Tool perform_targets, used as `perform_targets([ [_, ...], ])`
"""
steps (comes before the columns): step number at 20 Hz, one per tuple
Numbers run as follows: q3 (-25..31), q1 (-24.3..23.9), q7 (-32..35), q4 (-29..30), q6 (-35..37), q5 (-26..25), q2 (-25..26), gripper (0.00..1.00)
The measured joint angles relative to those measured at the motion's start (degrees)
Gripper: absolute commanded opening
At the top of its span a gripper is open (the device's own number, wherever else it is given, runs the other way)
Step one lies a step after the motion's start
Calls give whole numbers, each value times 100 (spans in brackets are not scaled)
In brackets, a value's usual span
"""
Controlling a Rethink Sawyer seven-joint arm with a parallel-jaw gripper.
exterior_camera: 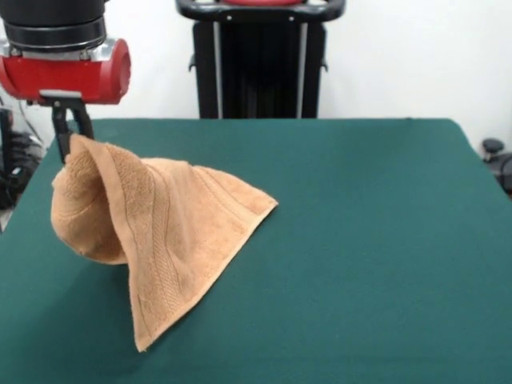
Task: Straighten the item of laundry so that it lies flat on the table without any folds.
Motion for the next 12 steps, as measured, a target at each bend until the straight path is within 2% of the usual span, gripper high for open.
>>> perform_targets([
  [12, 286, 20, -983, -1164, 905, -216, 439, 0],
])
